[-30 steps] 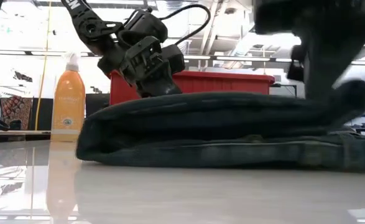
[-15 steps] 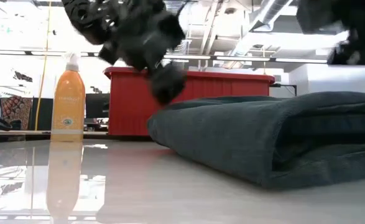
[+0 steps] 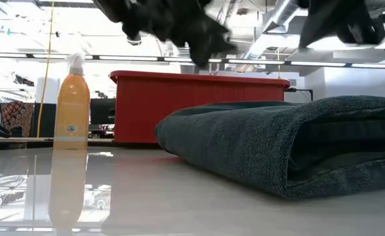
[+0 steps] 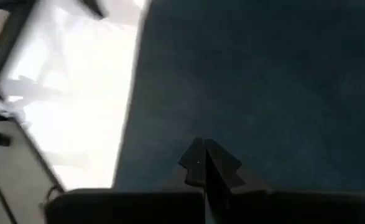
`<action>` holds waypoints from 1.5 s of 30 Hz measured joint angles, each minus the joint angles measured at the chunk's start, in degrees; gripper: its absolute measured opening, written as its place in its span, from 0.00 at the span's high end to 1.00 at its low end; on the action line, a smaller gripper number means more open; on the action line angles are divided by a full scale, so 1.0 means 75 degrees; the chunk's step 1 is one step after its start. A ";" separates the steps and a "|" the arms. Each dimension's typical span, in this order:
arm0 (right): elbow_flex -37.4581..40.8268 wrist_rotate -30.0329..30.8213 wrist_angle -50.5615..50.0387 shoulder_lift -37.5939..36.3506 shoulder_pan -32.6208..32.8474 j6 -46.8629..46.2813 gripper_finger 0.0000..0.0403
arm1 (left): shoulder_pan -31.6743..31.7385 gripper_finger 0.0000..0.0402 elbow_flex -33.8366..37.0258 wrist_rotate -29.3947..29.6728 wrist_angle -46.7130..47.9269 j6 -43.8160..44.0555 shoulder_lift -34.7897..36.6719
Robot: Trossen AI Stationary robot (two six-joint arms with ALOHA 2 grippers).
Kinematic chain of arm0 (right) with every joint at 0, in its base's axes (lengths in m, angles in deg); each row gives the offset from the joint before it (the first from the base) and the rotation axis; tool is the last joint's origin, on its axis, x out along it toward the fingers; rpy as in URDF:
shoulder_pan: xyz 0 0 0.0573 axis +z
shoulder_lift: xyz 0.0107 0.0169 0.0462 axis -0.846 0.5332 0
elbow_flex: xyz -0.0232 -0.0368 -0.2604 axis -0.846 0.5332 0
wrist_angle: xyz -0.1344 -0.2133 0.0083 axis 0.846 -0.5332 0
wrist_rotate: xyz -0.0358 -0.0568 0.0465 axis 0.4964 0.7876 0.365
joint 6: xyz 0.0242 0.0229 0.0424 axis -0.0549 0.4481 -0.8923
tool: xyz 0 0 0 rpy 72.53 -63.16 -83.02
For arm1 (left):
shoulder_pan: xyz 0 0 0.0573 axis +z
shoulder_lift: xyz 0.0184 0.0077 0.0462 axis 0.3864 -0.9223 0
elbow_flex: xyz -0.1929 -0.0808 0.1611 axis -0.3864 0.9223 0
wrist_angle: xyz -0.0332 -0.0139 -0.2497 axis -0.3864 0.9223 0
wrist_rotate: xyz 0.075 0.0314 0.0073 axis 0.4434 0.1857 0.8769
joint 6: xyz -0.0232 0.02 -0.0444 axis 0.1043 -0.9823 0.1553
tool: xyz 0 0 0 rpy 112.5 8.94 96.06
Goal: Fold laundry
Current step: Fold the dark blue pants
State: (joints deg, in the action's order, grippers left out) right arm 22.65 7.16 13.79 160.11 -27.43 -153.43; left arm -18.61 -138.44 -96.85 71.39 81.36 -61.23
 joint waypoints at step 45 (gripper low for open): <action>0.1232 -0.1093 0.2936 0.0118 -0.0312 0.3552 0.96 | 0.0058 0.54 -0.0331 0.1516 0.2827 0.1408 0.1475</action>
State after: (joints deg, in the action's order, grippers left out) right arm 31.89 -1.04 35.81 160.99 -29.77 -126.80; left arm -18.17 -140.93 -85.49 92.59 91.92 -50.16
